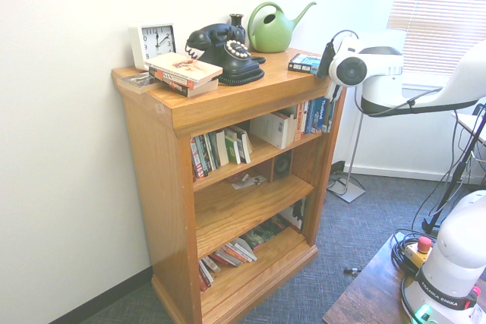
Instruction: Put the book on the shelf
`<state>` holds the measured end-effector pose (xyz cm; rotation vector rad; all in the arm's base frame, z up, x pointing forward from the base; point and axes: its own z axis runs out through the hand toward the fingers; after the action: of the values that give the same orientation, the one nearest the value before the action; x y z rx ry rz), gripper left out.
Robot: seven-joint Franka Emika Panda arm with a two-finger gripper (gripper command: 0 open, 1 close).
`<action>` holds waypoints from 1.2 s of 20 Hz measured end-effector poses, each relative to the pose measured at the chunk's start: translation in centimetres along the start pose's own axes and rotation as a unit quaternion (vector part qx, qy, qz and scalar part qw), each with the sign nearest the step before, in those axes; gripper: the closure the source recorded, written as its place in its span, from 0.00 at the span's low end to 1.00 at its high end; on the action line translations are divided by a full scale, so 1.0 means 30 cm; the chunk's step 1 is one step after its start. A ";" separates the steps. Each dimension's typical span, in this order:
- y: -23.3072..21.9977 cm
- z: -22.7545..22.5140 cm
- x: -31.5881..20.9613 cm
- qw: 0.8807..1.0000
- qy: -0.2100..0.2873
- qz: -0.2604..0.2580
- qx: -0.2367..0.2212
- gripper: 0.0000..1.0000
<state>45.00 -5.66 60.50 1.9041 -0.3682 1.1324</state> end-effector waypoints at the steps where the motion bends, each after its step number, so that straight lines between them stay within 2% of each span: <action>1: 0.002 0.001 0.000 1.000 -0.001 0.000 -0.001 1.00; 16: 0.027 0.011 -0.026 1.000 -0.001 0.003 -0.014 1.00; 20: 0.064 0.007 -0.022 0.999 -0.021 0.037 -0.007 1.00; 24: 0.124 -0.059 0.008 0.994 -0.053 0.090 0.023 1.00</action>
<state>41.82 -6.37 63.04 2.0081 -0.5870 1.1656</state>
